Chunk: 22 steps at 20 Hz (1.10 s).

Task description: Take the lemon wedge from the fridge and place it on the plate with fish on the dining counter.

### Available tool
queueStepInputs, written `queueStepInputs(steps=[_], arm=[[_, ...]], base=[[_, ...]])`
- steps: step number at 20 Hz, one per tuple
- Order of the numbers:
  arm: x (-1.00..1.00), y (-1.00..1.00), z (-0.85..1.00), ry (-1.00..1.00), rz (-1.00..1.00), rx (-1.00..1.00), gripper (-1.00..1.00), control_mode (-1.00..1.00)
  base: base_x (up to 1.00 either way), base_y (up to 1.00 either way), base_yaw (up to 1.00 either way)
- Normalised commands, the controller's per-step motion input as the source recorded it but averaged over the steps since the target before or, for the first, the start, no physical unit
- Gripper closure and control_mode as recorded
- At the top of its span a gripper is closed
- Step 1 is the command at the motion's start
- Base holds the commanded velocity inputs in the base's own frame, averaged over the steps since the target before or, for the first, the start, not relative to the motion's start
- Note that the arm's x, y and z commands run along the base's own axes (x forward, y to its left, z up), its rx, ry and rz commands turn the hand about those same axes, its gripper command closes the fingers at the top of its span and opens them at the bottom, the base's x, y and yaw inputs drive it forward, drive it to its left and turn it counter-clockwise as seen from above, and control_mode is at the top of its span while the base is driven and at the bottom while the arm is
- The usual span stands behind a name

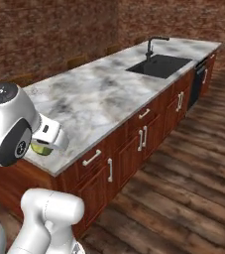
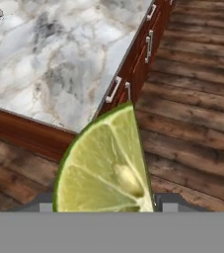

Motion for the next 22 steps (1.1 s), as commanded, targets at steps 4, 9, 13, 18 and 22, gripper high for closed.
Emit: queueStepInputs(steps=[4,9,13,18,22], arm=[[0.00,0.00,0.00,0.00,0.00,0.00,1.00,1.00],[0.00,0.00,0.00,0.00,0.00,0.00,1.00,1.00],[0.00,0.00,0.00,0.00,0.00,0.00,1.00,1.00],[0.00,0.00,0.00,0.00,0.00,0.00,1.00,1.00],[0.00,0.00,0.00,0.00,0.00,0.00,1.00,1.00]], base=[[-0.29,0.01,0.50],[-0.19,0.02,0.41],[-0.11,0.37,0.37],[0.21,0.97,0.09],[0.69,1.00,0.00]])
